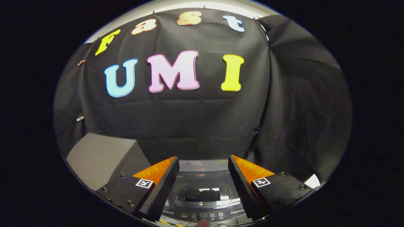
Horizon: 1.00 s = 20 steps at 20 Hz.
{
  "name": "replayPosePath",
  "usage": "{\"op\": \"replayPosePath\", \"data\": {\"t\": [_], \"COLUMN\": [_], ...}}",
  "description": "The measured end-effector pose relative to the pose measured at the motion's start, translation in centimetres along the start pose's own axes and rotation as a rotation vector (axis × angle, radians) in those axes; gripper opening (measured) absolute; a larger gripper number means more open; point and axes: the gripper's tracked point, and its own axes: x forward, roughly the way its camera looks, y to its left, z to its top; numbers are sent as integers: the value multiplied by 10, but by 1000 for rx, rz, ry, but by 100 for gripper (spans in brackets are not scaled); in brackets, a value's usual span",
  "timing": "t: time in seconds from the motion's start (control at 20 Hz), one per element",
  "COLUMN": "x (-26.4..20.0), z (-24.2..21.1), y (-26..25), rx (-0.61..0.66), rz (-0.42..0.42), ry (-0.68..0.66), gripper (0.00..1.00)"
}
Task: Put the clothes into the washing machine and then close the washing machine lid.
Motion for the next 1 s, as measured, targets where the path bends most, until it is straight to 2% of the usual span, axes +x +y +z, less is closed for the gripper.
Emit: {"op": "replayPosePath", "data": {"t": [0.15, 0.45, 0.75, 1.0], "x": [-16, -62, -93, -105], "z": [35, 74, 95, 99], "y": [9, 18, 19, 23], "rx": [21, 45, 24, 26], "rz": [20, 32, -8, -23], "ry": [-129, -300, -390, -416], "gripper": [98, 97, 97, 97]}}
